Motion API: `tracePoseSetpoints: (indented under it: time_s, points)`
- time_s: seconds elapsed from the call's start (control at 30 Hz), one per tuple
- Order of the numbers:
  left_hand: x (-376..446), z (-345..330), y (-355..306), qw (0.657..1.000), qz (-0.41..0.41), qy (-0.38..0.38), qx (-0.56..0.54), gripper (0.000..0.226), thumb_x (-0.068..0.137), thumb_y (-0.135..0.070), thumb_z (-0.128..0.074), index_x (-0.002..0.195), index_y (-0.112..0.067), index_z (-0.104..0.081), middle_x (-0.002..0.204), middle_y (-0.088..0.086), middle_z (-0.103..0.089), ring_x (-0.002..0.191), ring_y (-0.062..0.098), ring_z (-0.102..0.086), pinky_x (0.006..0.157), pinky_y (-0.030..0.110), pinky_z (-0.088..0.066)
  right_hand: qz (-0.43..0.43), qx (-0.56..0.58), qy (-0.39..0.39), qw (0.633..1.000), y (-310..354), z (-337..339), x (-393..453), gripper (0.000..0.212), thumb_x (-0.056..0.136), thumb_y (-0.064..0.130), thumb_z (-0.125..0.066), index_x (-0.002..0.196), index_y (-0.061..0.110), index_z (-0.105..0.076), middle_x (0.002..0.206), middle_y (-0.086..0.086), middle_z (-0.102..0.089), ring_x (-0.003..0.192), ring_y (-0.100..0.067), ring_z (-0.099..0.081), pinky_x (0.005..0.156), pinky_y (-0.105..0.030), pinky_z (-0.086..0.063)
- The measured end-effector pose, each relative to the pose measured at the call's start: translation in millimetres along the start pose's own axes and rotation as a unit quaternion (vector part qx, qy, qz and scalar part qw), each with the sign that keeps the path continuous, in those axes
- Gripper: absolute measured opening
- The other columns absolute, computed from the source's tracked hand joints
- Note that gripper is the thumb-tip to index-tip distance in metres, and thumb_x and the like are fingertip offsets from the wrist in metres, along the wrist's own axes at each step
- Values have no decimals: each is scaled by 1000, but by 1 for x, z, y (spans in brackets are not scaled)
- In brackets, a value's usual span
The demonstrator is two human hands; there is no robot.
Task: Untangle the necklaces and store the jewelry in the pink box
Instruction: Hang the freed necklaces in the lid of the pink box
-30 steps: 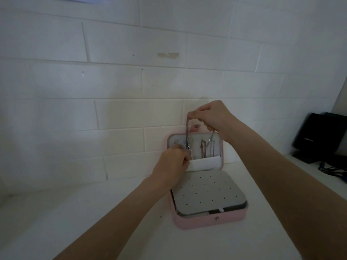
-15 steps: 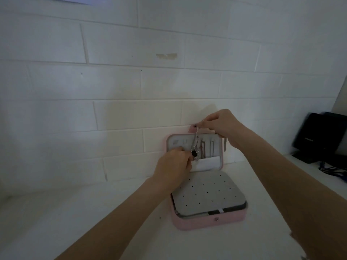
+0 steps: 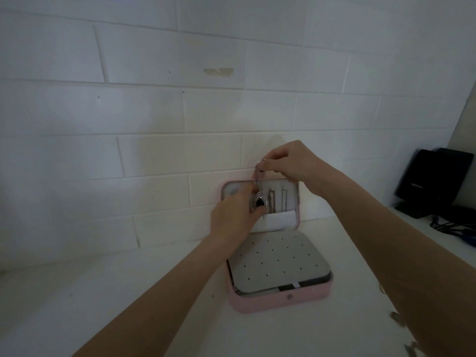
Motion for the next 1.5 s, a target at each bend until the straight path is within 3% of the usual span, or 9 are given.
tracePoseSetpoints:
  time_s: [0.17,0.37,0.5,0.73,0.87,1.0,1.1,1.3,1.5]
  points:
    - [1,0,1,1000,8,-1,12,26,87,-38,-57,101,-16,-60,98,5,-63,89,27,-61,68,32,-45,14,7,35,999,5,-7,-1,9,79,15,-70,71,11,-70,66,-1,-63,34,-3,-32,39,-15,-25]
    - [3,1,7,1000,23,-10,-8,23,92,-29,-49,89,-7,-52,88,10,-65,71,32,-64,67,42,-51,4,9,-13,1000,-3,7,0,9,82,15,-69,75,10,-70,37,16,-46,33,4,-39,39,-13,-28]
    - [4,2,2,999,5,6,41,20,93,-30,-48,91,-12,-53,92,8,-66,74,30,-64,70,37,-50,-8,20,-10,1000,-7,7,0,10,81,15,-70,71,14,-69,48,9,-46,32,0,-36,40,-16,-25]
    - [0,10,-6,981,-8,25,190,24,92,-35,-50,100,-13,-55,101,5,-62,91,26,-59,62,26,-32,-22,-2,-12,1000,-19,2,-1,13,81,20,-71,69,18,-65,64,3,-56,59,-7,-47,48,-18,-34]
    - [-2,22,-25,946,-54,-3,319,27,60,-32,-81,72,-15,-64,69,0,-64,56,16,-61,42,17,-7,-30,10,-11,999,-24,0,-2,11,81,21,-71,73,15,-67,67,1,-56,61,-10,-47,50,-21,-34]
    - [2,8,-18,930,-55,39,361,21,91,-12,-52,111,-9,-57,113,6,-55,97,24,-61,61,28,-34,-45,3,-16,999,-33,-1,-6,13,81,19,-70,69,16,-66,65,0,-55,58,-11,-45,49,-20,-33]
    - [0,10,-18,921,-82,14,381,24,93,-10,-49,117,-9,-51,115,5,-55,100,25,-61,61,28,-35,-56,-10,-15,998,-40,-3,-9,15,82,17,-70,68,17,-65,61,2,-53,55,-9,-44,47,-18,-33]
    - [-3,13,-15,986,-60,-2,154,28,95,-27,-46,119,-14,-52,114,2,-58,97,26,-59,71,31,-42,-31,-15,-3,999,-33,-9,-7,12,81,16,-71,69,16,-68,65,4,-57,59,-7,-47,47,-14,-35]
    - [3,1,-5,997,-23,-33,59,19,93,-25,-49,86,-10,-60,94,6,-62,78,24,-58,63,32,-43,1,-3,24,1000,-19,-19,-6,9,80,14,-71,79,6,-73,82,-15,-68,44,-5,-35,38,-13,-27]
Point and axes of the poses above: each hand's wrist, its own x-axis towards the middle knuckle, its own z-axis out of the back of the hand, y = z × x, the point moved 8 cm from there along x, towards the middle knuckle
